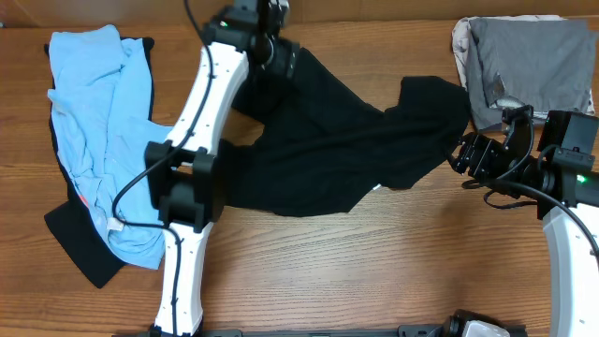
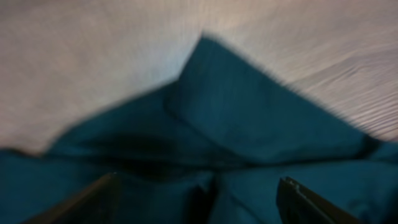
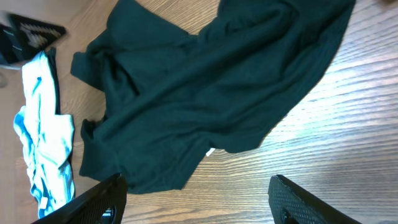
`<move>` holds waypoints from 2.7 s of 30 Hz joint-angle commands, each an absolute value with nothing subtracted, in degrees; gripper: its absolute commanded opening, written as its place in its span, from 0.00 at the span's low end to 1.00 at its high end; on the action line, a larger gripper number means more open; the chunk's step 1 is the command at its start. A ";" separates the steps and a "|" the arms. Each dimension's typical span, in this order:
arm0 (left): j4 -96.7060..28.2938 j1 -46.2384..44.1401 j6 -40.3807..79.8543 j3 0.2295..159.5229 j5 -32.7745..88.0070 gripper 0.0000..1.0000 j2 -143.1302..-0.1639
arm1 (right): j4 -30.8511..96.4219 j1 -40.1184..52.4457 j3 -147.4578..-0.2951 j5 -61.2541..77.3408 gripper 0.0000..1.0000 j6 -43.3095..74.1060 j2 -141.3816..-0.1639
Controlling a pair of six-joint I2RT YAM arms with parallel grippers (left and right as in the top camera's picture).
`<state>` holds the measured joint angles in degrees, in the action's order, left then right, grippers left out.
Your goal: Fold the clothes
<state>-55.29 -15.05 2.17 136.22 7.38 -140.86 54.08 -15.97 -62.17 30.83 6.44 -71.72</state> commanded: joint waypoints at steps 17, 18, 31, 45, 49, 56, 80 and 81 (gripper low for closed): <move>-56.84 -18.39 6.72 136.92 5.65 0.58 -148.51 | 53.69 -15.70 -63.81 29.58 0.76 7.51 -72.18; -56.75 -18.39 6.92 136.92 5.41 0.50 -148.51 | 53.69 -15.70 -63.81 29.56 0.76 7.51 -72.18; -62.57 -16.60 8.73 138.56 -2.72 0.04 -147.46 | 53.71 -15.70 -63.81 29.39 0.76 7.53 -72.18; -89.23 -9.63 9.85 164.53 -3.01 0.04 -141.03 | 50.76 -6.00 -63.81 24.95 0.66 10.79 -77.14; -91.66 -9.78 9.87 165.27 -2.94 0.04 -140.49 | 46.83 -1.37 -63.81 21.04 0.66 13.45 -82.39; -92.25 -9.93 9.91 165.16 -2.94 0.04 -140.51 | 41.95 3.75 -63.81 15.90 0.61 15.29 -93.56; -93.21 -7.57 9.87 165.16 -3.18 0.04 -140.51 | 40.34 6.33 -63.70 2.50 0.04 17.02 -106.80; -93.62 -7.44 9.87 165.12 -3.18 0.04 -140.55 | 40.14 5.74 -63.70 2.13 0.04 17.02 -106.80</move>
